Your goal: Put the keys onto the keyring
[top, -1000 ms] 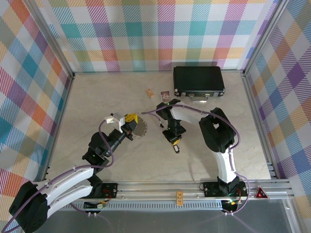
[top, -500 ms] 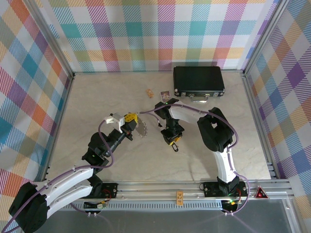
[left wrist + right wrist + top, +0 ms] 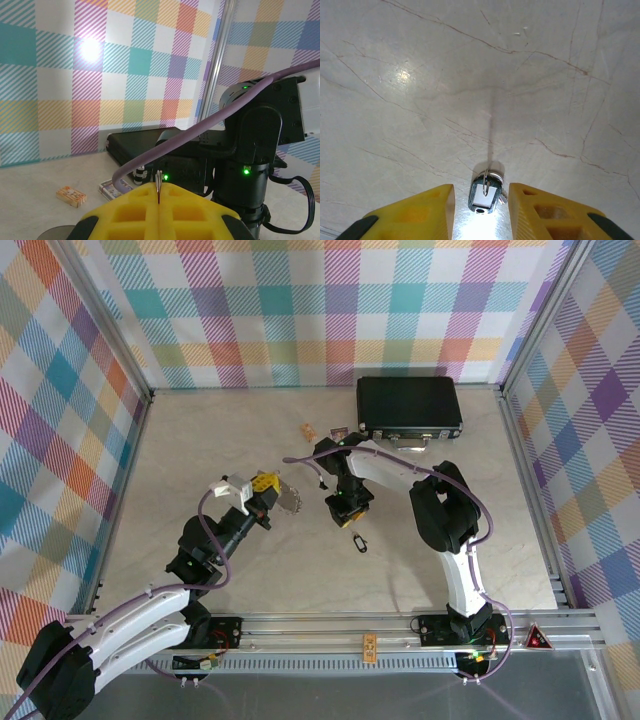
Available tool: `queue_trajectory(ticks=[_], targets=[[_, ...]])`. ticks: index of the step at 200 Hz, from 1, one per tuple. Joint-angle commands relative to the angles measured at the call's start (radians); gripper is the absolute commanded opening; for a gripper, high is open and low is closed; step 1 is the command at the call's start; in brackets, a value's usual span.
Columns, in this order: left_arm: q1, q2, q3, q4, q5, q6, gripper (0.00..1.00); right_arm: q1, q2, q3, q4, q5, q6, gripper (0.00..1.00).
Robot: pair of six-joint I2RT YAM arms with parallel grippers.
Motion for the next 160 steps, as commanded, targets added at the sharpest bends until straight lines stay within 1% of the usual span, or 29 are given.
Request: queue_trajectory(ticks=[1,53,86,111,160], targets=[[-0.012,-0.015,-0.003,0.026,-0.011,0.014,0.0,0.005,0.017,0.006,-0.023,-0.003,0.001,0.33],[-0.013,-0.013,-0.003,0.026,-0.011,0.016,0.0,0.005,0.03,-0.017,-0.024,-0.006,-0.004,0.3],[-0.013,-0.004,-0.002,0.027,-0.008,0.017,0.0,0.005,-0.001,-0.066,0.029,-0.005,0.018,0.29],[-0.014,-0.002,-0.002,0.026,-0.007,0.017,0.0,0.005,-0.072,-0.153,0.122,-0.015,0.039,0.28],[-0.015,0.011,-0.002,0.033,-0.006,0.017,0.0,0.005,-0.295,-0.396,0.385,-0.008,0.098,0.31]])
